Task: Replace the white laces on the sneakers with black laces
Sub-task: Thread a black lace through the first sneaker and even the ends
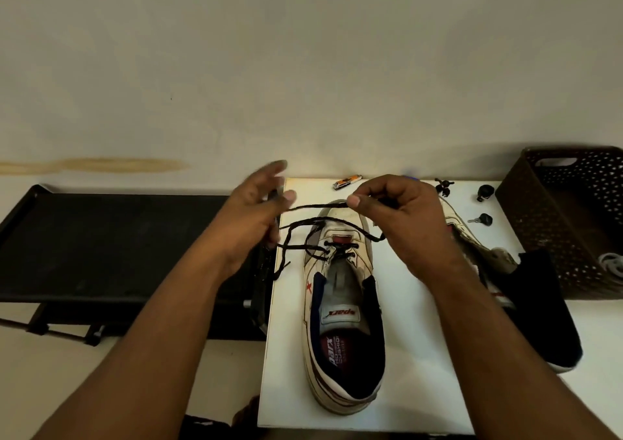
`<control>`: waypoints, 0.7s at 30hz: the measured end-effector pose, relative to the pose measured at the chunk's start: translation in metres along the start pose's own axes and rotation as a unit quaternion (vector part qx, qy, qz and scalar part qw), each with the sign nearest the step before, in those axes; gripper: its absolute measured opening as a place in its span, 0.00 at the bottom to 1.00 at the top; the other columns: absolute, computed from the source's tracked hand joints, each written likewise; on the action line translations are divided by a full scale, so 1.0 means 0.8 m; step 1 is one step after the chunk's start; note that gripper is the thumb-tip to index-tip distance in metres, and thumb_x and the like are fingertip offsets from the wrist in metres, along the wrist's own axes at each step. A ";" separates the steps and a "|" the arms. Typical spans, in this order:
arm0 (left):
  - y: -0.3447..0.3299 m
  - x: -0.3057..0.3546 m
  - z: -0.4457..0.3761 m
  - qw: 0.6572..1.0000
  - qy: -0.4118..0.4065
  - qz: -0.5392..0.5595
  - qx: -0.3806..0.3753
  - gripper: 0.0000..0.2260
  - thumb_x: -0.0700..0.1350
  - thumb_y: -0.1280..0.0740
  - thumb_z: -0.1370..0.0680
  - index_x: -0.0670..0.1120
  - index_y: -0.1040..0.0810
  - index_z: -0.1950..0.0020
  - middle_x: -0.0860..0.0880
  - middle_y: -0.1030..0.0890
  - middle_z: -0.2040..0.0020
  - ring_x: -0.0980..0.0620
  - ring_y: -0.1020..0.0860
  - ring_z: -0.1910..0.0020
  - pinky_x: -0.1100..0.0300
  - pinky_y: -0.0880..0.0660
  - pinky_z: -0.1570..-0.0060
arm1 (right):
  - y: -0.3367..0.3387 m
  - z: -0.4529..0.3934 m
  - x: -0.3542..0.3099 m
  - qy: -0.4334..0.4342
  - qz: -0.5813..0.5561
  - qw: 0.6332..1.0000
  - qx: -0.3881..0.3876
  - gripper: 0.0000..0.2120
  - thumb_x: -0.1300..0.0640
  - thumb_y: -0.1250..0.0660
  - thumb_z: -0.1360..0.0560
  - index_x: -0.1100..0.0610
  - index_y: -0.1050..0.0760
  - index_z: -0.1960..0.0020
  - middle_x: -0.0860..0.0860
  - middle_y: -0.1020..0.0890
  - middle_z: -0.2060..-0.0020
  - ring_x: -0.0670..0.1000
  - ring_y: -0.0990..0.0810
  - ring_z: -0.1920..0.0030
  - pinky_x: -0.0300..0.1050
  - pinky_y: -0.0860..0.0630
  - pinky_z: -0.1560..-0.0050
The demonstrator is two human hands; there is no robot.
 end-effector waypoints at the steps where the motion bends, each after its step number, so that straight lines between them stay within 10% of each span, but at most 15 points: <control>1: -0.030 0.003 0.005 0.997 0.000 0.024 -0.075 0.19 0.44 0.33 0.22 0.58 0.27 0.32 0.55 0.23 0.39 0.54 0.25 0.69 0.60 0.26 0.68 | -0.003 0.001 -0.003 0.009 0.003 1.000 -0.001 0.05 0.62 0.26 0.30 0.55 0.19 0.61 0.43 0.21 0.72 0.40 0.26 0.71 0.32 0.29 0.67; 5: -0.064 0.010 0.013 0.991 -0.007 -0.027 -0.129 0.06 0.41 0.31 0.24 0.44 0.18 0.48 0.45 0.18 0.60 0.52 0.23 0.68 0.60 0.23 0.67 | -0.001 -0.001 -0.002 0.021 0.028 0.999 0.008 0.05 0.62 0.25 0.30 0.53 0.19 0.61 0.44 0.18 0.68 0.42 0.21 0.65 0.33 0.26 0.62; 11: 0.094 0.003 0.006 0.958 -0.014 -0.114 0.263 0.04 0.42 0.35 0.20 0.49 0.22 0.48 0.48 0.19 0.52 0.56 0.25 0.75 0.63 0.27 0.76 | 0.009 -0.004 0.019 -0.012 0.109 0.994 0.004 0.02 0.56 0.26 0.29 0.51 0.17 0.57 0.44 0.16 0.65 0.44 0.20 0.63 0.38 0.23 0.57; 16: -0.041 0.009 0.010 0.994 -0.019 0.057 -0.092 0.27 0.41 0.30 0.26 0.56 0.30 0.30 0.54 0.19 0.41 0.46 0.19 0.69 0.55 0.20 0.69 | -0.018 -0.002 0.006 0.016 0.097 0.995 -0.010 0.04 0.58 0.26 0.29 0.50 0.17 0.61 0.44 0.18 0.68 0.42 0.22 0.66 0.34 0.26 0.61; 21: -0.009 0.010 -0.002 0.999 -0.024 -0.018 0.019 0.04 0.40 0.28 0.26 0.42 0.17 0.52 0.46 0.17 0.59 0.52 0.20 0.72 0.60 0.23 0.73 | -0.002 -0.003 0.010 -0.004 0.098 0.995 -0.006 0.04 0.57 0.24 0.31 0.50 0.18 0.62 0.44 0.18 0.70 0.41 0.22 0.67 0.30 0.27 0.64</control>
Point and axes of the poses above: each hand's wrist, its own z-axis away from the middle knuckle, its own y-axis out of the back of the hand, x = y × z, the point moved 10 cm from there along -z, towards the middle knuckle
